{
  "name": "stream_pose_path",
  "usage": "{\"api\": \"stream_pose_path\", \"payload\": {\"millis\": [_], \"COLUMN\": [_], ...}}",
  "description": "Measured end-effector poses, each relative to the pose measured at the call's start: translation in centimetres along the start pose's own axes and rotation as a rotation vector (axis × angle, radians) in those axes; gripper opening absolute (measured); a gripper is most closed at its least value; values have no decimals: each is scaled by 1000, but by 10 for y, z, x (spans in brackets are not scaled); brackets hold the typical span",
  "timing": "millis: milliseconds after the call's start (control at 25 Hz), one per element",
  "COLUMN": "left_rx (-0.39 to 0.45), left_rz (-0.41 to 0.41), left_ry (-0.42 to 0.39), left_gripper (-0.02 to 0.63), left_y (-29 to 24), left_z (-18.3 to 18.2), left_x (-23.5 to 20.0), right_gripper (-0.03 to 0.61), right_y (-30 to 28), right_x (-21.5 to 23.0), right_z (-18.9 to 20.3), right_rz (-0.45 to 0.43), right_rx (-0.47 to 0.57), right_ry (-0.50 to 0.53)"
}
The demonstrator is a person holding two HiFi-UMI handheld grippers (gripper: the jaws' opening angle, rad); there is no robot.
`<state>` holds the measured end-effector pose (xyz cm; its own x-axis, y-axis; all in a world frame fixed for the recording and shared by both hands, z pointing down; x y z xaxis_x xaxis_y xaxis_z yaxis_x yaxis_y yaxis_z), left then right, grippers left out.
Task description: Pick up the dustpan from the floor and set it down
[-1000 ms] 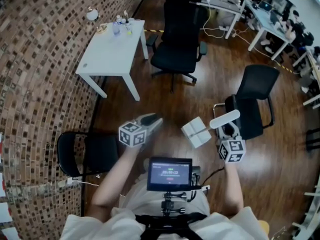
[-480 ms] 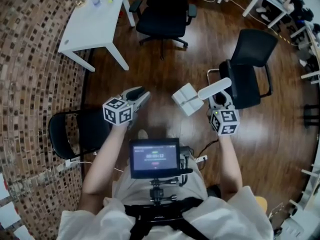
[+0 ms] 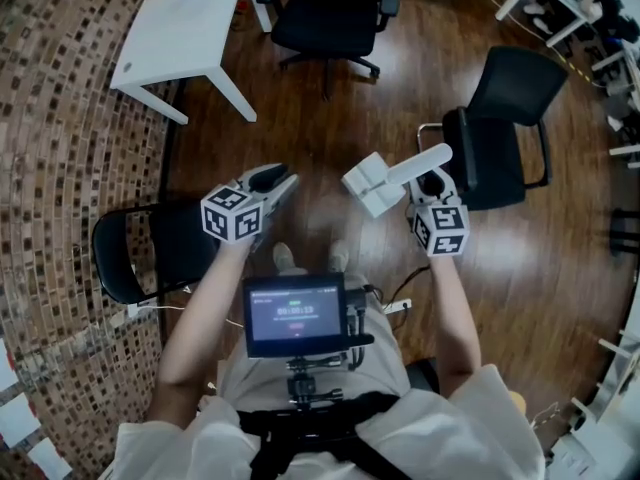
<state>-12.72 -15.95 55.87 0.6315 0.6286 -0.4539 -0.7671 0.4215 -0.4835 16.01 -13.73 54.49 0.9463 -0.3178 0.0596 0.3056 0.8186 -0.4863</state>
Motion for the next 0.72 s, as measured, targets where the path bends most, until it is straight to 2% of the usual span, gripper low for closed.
{"api": "stream_pose_path", "payload": {"millis": [440, 720], "left_rx": [-55, -102], "left_rz": [-21, -42], "left_ry": [6, 20], "left_gripper": [128, 127], "left_y": [-13, -41], "left_z": [19, 21], "left_x": [1, -11], "right_gripper": [106, 106], "right_y": [-30, -70], "right_x": [10, 38], "right_z": [45, 64], "right_rz": [-13, -41], "right_rx": [-44, -62], "right_ry": [-3, -7]}}
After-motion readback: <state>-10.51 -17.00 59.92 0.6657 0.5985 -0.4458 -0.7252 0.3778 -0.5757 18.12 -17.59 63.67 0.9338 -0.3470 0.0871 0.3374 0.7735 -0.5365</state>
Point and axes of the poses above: the fingertips, and each gripper's own axes: y backward along the fingers, x to its right, z out of its underside, the point moved 3 cm from there along y, backward along the fingers, and after that the axes turned 2 degrees about -z, right-handed, at the moved point
